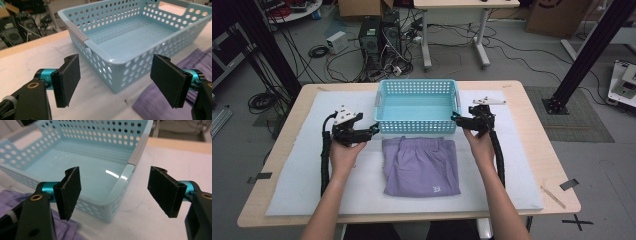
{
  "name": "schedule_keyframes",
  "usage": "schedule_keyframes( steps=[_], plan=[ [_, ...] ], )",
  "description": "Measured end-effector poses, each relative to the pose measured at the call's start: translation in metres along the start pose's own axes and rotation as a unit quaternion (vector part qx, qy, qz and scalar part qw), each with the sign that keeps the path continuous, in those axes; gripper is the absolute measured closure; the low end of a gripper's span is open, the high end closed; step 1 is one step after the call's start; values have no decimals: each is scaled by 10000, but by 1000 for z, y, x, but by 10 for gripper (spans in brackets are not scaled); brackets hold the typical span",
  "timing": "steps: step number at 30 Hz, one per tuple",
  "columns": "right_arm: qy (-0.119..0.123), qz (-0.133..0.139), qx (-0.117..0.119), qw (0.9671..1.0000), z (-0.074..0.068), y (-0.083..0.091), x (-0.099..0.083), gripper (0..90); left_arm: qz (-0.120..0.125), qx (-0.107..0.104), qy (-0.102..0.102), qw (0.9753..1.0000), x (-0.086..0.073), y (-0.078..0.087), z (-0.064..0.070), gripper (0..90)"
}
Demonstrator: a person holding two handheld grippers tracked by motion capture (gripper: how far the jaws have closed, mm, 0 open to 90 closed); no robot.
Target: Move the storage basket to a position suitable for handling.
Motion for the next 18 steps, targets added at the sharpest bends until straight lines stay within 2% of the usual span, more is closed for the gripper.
schedule_keyframes(
  steps=[2, 3, 4, 5, 7, 8, 9, 10, 12, 18],
  plan=[
    [62, 208, 82, 9997, -2, 17, -3, 257, 149, -111, -104, 9998, 1, 17, 8, 241],
    [62, 208, 82, 9997, -2, 17, -3, 257, 174, -202, -150, 9995, 1, 23, 11, 241],
    [125, 336, 187, 9992, -5, 31, -7, 247, 178, -269, -189, 9993, 0, 29, 15, 241],
    [152, 372, 228, 9989, -7, 38, -10, 247, 106, -340, -313, 9989, -1, 39, 23, 241],
    [206, 425, 257, 9986, -9, 44, -13, 245, 91, -356, -370, 9986, -3, 43, 28, 241],
    [314, 493, 308, 9978, -12, 56, -19, 244, 174, -470, -456, 9977, -6, 52, 36, 241],
    [314, 493, 308, 9978, -12, 56, -19, 244, 174, -470, -456, 9977, -6, 52, 36, 241],
    [451, 508, 319, 9972, -17, 67, -25, 239, 235, -495, -469, 9974, -9, 59, 42, 241],
    [617, 513, 292, 9963, -21, 76, -31, 238, 260, -528, -459, 9972, -10, 63, 44, 241],
    [665, 748, 362, 9943, -28, 100, -45, 222, 338, -511, -364, 9975, -19, 78, 53, 241]
  ],
)
Point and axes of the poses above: each handheld gripper's, and its own axes: y roughly backward along the jaws, x roughly out of its top, z roughly to its right, the point moved 4 cm from there along -y, roughly forward along the jaws, and after that the axes turned 7 degrees about -x, right-handed, at the moved point
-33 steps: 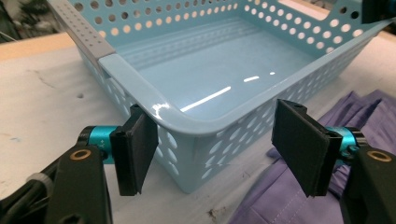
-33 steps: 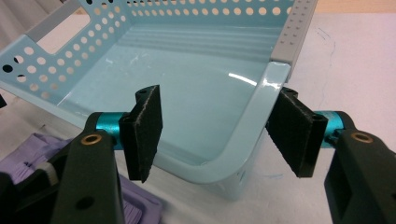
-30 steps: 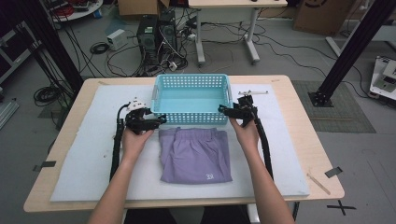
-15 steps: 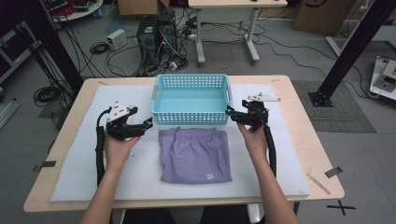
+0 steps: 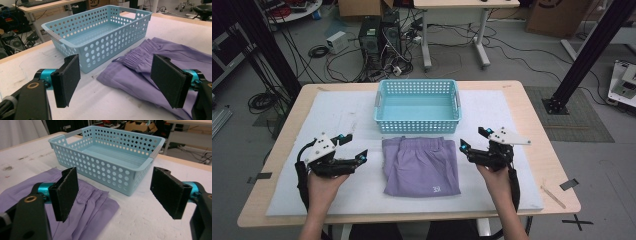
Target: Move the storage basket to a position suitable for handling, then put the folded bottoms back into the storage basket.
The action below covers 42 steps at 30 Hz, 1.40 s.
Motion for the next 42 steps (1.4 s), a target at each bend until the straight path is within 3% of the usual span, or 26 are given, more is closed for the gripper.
schedule_keyframes(
  steps=[6, 7, 11, 13, 19, 22, 26, 29, 31, 35, 38, 39, 40, 42],
  plan=[
    [-164, -17, 51, 9999, 3, 8, -11, 218, 72, -53, 162, 9998, -10, 10, 1, 241],
    [-217, -27, 22, 9998, 5, 11, -15, 216, -24, -135, 221, 9997, -13, 11, 0, 239],
    [-280, 33, 1, 9996, 7, 15, -20, 216, -6, -238, 381, 9990, -14, 13, -3, 239],
    [-312, 57, -23, 9995, 7, 16, -21, 216, 14, -239, 362, 9991, -13, 14, -3, 239],
    [-257, 64, -95, 9996, 8, 18, -23, 222, 77, -277, 268, 9992, -8, 12, 2, 239],
    [-34, 79, -187, 9998, 6, 22, -24, 261, 84, -369, 287, 9989, -8, 8, 8, 239],
    [10, 66, -176, 9998, 5, 24, -25, 264, 47, -390, 324, 9987, -10, 5, 9, 239],
    [52, 71, -87, 9999, 2, 25, -27, 261, -54, -570, 531, 9969, -14, 0, 12, 240],
    [-28, -88, 78, 9999, -2, 23, -31, 216, -264, -661, 650, 9953, -18, -8, 17, 239],
    [28, -246, 67, 9997, -9, 20, -36, 212, -462, -636, 780, 9938, -21, -17, 22, 239],
    [65, -357, 6, 9993, -15, 18, -41, 212, -657, -739, 1064, 9894, -27, -30, 28, 241],
    [21, -415, 14, 9991, -16, 17, -43, 213, -657, -739, 1064, 9894, -27, -30, 28, 241],
    [-26, -484, 28, 9988, -17, 16, -44, 214, -790, -800, 1231, 9860, -30, -35, 31, 241],
    [-222, -617, 88, 9978, -18, 13, -48, 214, -893, -783, 1397, 9830, -33, -40, 32, 246]
  ],
)
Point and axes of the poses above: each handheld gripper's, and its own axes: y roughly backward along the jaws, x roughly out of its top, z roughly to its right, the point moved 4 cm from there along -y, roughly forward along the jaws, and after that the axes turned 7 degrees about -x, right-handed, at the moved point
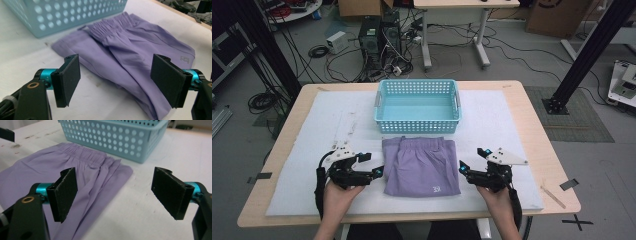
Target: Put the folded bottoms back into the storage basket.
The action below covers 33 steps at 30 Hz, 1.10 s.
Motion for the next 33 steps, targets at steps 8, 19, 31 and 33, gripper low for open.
schedule_keyframes(
  steps=[8, 19, 31, 33],
  plan=[
    [-355, -836, 365, 9952, -8, -23, -13, 214, -167, -379, 567, 9975, -4, -15, -4, 246],
    [-555, -1437, 641, 9860, -19, -41, -17, 214, -363, -235, 907, 9949, -10, -25, -10, 248],
    [-718, -1706, 723, 9801, -26, -55, -19, 305, -534, -348, 1116, 9917, -10, -46, -5, 268],
    [-779, -1701, 800, 9791, -27, -57, -18, 394, -516, -353, 1172, 9911, -10, -47, -6, 294]
  ],
)
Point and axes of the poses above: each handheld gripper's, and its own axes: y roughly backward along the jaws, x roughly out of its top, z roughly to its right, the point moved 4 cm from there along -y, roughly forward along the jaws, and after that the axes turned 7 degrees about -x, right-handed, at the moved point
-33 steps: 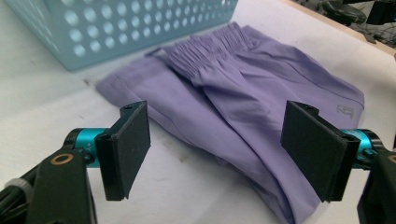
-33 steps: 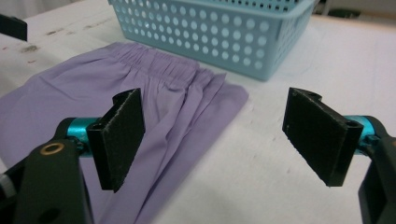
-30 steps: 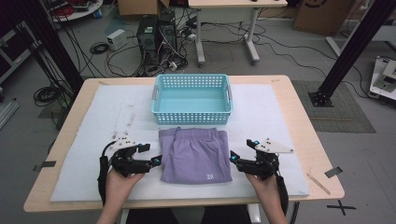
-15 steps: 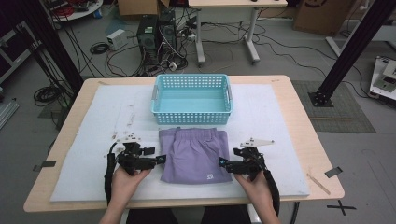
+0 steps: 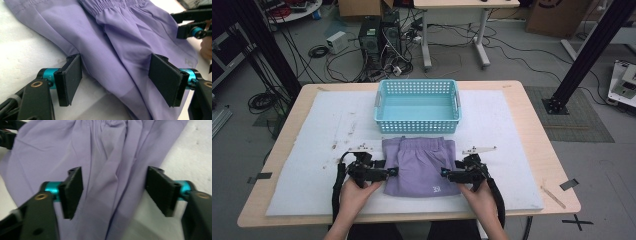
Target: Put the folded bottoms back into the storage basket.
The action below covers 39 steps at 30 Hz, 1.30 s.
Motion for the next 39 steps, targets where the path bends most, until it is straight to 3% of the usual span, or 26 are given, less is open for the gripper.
schedule_keyframes(
  steps=[1, 3, 5, 6, 7, 8, 11, 13, 14, 15, 16, 19, 20, 25, 27, 28, 29, 30, 32, 34, 39],
  plan=[
    [0, 0, 0, 10000, 0, 0, 0, 394, 0, 0, 0, 10000, 0, 0, 0, 317],
    [-24, -3, 250, 9997, -1, -5, 2, 489, -21, -44, 10, 10000, 0, -3, 1, 360],
    [-13, 8, 217, 9998, -2, -6, 2, 515, -34, -46, 15, 10000, 1, -4, 1, 390],
    [-100, 5, 208, 9997, -1, -6, 2, 553, -51, -38, 41, 10000, 1, -5, 1, 463],
    [-146, -8, 211, 9997, 0, -6, 3, 563, -67, -46, 48, 10000, 2, -6, 1, 483],
    [-184, -12, 250, 9995, 1, -5, 3, 559, -88, -62, 85, 9999, 2, -7, 1, 486],
    [-275, 120, 13, 9995, 6, 0, 0, 450, -4, 20, 123, 9999, 2, -4, -1, 447],
    [-299, 135, -14, 9995, 7, 1, -1, 425, -1, 33, 128, 9999, 2, -4, 0, 410],
    [-298, 149, -214, 9992, 7, 2, 0, 341, -14, 105, 60, 9999, 2, -4, 0, 399],
    [-265, 156, -389, 9988, 7, 2, 0, 336, -23, 139, 17, 9999, 2, -4, 1, 398],
    [-265, 156, -389, 9988, 7, 2, 0, 336, -23, 139, 17, 9999, 2, -4, 1, 397],
    [-189, 148, -504, 9984, 5, 0, 0, 391, 11, 194, -1, 9998, 1, -6, 2, 392],
    [-166, 132, -569, 9982, 3, -1, 2, 463, 28, 191, 16, 9998, 2, -8, 3, 397],
    [-10, 123, -735, 9972, -2, -5, 2, 579, -2, 193, -15, 9998, 3, -14, 6, 517],
    [3, 113, -815, 9966, -1, -5, 2, 662, -21, 249, -52, 9997, 4, -16, 7, 546],
    [76, 102, -849, 9963, -2, -5, 2, 821, -48, 277, -72, 9996, 4, -16, 6, 607],
    [76, 102, -849, 9963, -2, -5, 2, 821, -22, 293, -25, 9996, 4, -17, 6, 607],
    [187, 64, -719, 9972, -6, -7, 2, 883, -34, 320, -16, 9995, 4, -16, 5, 673],
    [199, 60, -716, 9972, -7, -7, 3, 888, -63, 295, 34, 9995, 4, -17, 4, 716],
    [154, 53, -624, 9979, -5, -8, 4, 896, -95, 281, 35, 9996, 4, -18, 5, 823],
    [198, 175, -498, 9984, -4, -3, 4, 900, -74, 268, -35, 9996, 4, -16, 6, 850]
  ],
)
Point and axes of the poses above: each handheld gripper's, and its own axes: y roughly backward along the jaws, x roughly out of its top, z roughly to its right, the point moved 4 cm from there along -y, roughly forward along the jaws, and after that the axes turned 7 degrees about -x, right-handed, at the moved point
